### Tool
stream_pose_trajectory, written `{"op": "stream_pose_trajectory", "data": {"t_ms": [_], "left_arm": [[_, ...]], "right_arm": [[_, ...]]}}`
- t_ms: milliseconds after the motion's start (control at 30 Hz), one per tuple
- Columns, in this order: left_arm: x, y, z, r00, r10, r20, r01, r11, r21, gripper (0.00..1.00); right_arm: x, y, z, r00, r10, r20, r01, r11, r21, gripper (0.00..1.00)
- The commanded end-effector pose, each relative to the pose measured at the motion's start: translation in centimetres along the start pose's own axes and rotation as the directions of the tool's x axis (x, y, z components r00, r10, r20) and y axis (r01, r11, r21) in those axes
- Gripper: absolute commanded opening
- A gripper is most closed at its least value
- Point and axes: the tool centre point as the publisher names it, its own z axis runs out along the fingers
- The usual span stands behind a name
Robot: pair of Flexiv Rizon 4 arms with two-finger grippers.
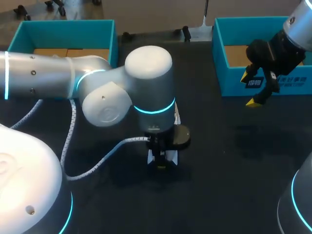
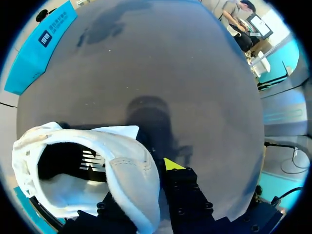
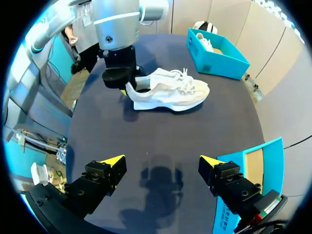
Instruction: Take the shoe out of the shoebox, open the shoe tongue, remove and reinsert the insole, then place the shoe into the shoebox
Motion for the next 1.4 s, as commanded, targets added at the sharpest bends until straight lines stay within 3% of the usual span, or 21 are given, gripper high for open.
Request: {"op": "stream_pose_trajectory", "data": {"t_ms": [33, 433, 600, 800, 1200, 1300, 1400], "left_arm": [[-0.1, -0.1, -4.1, 1.000, -0.010, -0.004, 0.010, 0.999, -0.052, 0.00], [-0.1, 0.3, -13.0, 0.999, -0.043, 0.004, 0.043, 0.998, -0.048, 0.00], [0.1, 0.2, -15.7, 0.998, -0.044, -0.036, 0.043, 0.998, -0.041, 0.00], [-0.3, 0.3, -18.3, 0.996, -0.085, 0.004, 0.085, 0.996, -0.025, 0.00], [-0.3, 0.3, -18.3, 0.996, -0.085, 0.004, 0.085, 0.996, -0.025, 0.00], [-0.2, -0.6, -16.8, 0.993, -0.095, -0.065, 0.094, 0.995, -0.024, 0.00], [-0.6, -0.7, -16.7, 0.990, -0.127, -0.059, 0.125, 0.992, -0.026, 0.00]], "right_arm": [[0.0, 0.0, 0.1, 1.000, 0.000, 0.000, 0.000, 1.000, 0.002, 1.00], [0.0, 0.0, 0.1, 1.000, 0.000, 0.000, 0.000, 1.000, 0.002, 1.00], [0.0, 0.0, 0.1, 1.000, 0.000, 0.000, 0.000, 1.000, 0.002, 1.00], [0.0, 0.0, 0.1, 1.000, 0.000, 0.000, 0.000, 1.000, 0.002, 1.00], [0.0, 0.0, 0.1, 1.000, 0.000, 0.000, 0.000, 1.000, 0.002, 1.00], [0.0, 0.0, 0.1, 1.000, 0.000, 0.000, 0.000, 1.000, 0.002, 1.00], [0.0, 0.0, 0.1, 1.000, 0.000, 0.000, 0.000, 1.000, 0.002, 1.00]]}}
